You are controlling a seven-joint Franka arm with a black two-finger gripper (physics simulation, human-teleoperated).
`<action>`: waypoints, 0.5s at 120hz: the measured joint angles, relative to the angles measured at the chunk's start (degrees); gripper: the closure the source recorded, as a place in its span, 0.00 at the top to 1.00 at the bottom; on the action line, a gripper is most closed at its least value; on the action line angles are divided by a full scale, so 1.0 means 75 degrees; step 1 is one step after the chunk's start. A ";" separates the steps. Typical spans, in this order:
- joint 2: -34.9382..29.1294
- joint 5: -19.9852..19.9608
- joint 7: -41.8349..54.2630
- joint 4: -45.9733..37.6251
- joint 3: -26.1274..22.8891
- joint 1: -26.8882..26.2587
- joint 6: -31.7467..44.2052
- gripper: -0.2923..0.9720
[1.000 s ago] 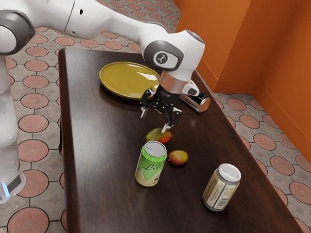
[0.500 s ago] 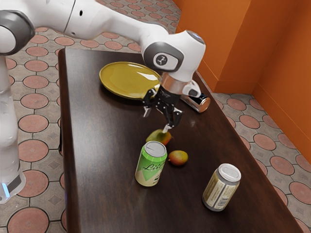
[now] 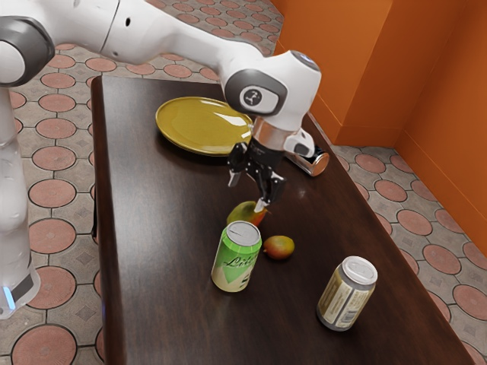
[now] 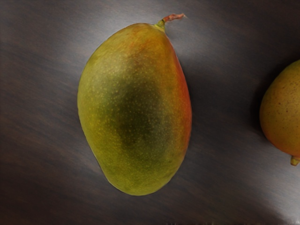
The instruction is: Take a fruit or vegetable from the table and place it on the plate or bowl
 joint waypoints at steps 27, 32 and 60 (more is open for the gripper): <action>0.0106 0.0019 0.0313 -0.0043 0.0046 0.0068 0.0019 0.77; 0.0142 0.0037 0.0360 -0.0021 0.0047 0.0133 0.0024 0.77; 0.0309 0.0084 0.0580 0.0056 0.0037 0.0418 0.0077 0.77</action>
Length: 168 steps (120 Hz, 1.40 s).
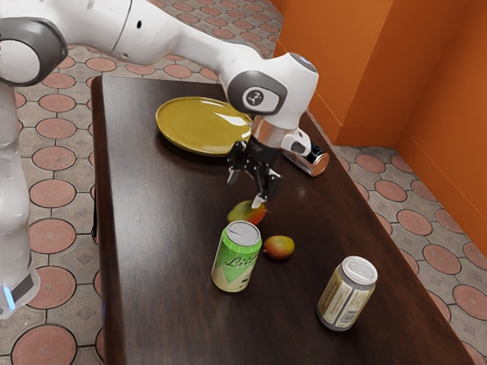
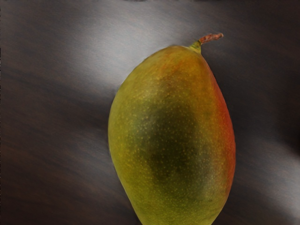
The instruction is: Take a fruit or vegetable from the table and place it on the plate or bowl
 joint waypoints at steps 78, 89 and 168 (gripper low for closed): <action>0.0269 0.0110 0.0315 0.0195 -0.0024 -0.0123 0.0204 0.77; 0.0283 0.0177 0.0338 0.0171 -0.0034 -0.0167 0.0286 0.77; 0.0333 0.0225 0.0433 -0.0194 -0.0001 -0.0182 0.0724 0.77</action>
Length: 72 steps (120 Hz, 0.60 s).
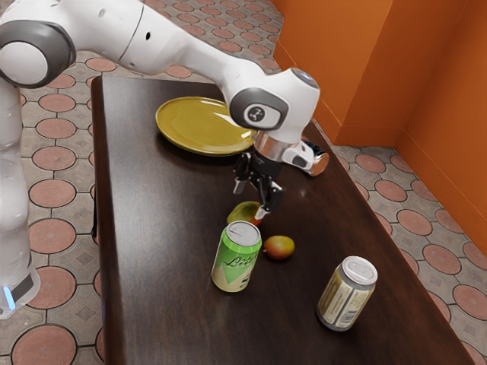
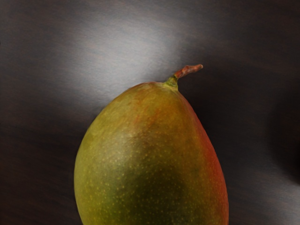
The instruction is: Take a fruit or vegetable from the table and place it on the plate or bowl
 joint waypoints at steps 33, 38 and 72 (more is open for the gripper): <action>0.0016 -0.0047 0.0019 -0.0204 0.0000 0.0092 0.0192 0.77; 0.0021 -0.0053 0.0021 -0.0226 0.0000 0.0091 0.0224 0.77; 0.0040 -0.0077 0.0036 -0.0248 0.0000 -0.0003 0.0414 0.77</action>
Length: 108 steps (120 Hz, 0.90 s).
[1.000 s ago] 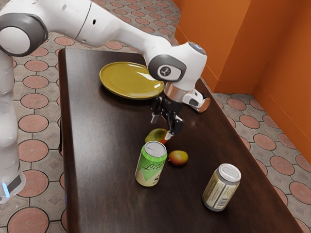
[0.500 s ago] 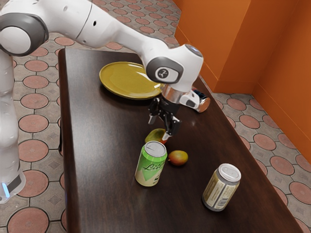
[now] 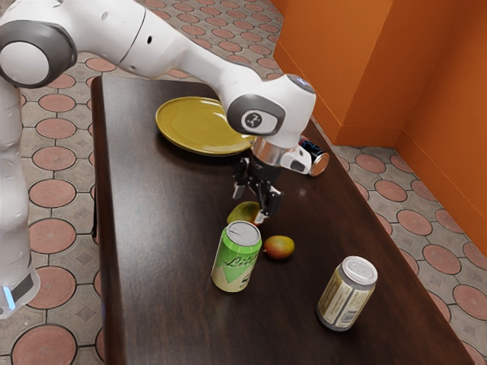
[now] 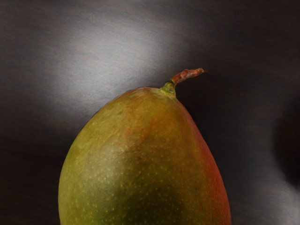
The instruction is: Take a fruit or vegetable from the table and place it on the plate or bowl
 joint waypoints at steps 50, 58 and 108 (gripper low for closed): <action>0.0077 -0.0004 0.0012 -0.0105 0.0012 0.0000 0.0170 0.77; 0.0082 -0.0004 0.0014 -0.0125 0.0012 0.0018 0.0179 0.77; 0.0100 0.0044 0.0046 -0.0276 0.0046 -0.0035 0.0457 0.77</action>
